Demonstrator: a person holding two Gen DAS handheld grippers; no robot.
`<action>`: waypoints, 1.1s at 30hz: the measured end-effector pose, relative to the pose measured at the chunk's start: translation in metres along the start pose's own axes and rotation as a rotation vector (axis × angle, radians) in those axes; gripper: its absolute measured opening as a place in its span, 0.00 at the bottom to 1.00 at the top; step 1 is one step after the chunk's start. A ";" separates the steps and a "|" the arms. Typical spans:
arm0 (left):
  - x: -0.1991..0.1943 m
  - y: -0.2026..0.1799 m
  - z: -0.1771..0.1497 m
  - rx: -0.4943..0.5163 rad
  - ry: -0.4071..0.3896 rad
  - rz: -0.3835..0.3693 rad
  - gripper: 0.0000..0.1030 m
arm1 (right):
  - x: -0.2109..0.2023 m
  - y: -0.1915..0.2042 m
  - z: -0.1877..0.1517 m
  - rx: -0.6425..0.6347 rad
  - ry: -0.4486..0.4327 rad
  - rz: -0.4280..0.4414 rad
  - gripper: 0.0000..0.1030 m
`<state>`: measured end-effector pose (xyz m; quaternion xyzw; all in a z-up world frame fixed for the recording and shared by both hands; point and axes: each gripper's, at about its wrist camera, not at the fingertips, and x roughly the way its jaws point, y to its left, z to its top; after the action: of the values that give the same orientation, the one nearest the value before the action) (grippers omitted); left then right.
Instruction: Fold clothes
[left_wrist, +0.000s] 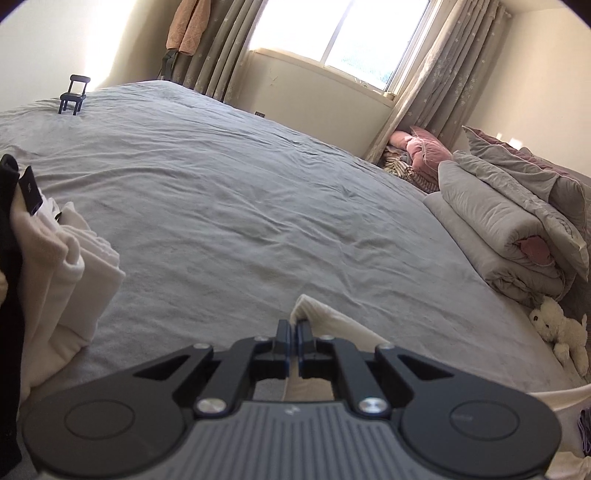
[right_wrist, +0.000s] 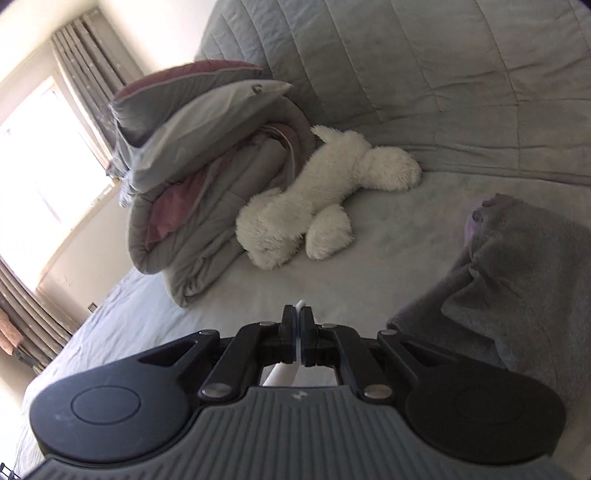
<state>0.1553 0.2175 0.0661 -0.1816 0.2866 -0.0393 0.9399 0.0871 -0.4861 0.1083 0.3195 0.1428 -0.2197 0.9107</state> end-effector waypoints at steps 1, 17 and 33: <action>0.001 0.000 0.000 0.005 0.000 0.007 0.03 | -0.005 0.005 0.003 -0.023 -0.019 0.012 0.02; 0.011 -0.001 -0.012 0.050 0.066 -0.004 0.03 | 0.017 -0.031 -0.008 -0.024 0.175 -0.151 0.02; 0.039 -0.015 0.001 0.082 0.132 -0.021 0.55 | 0.026 -0.041 -0.020 -0.007 0.258 -0.136 0.02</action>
<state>0.1887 0.1965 0.0515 -0.1428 0.3441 -0.0726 0.9252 0.0873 -0.5096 0.0615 0.3316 0.2808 -0.2374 0.8688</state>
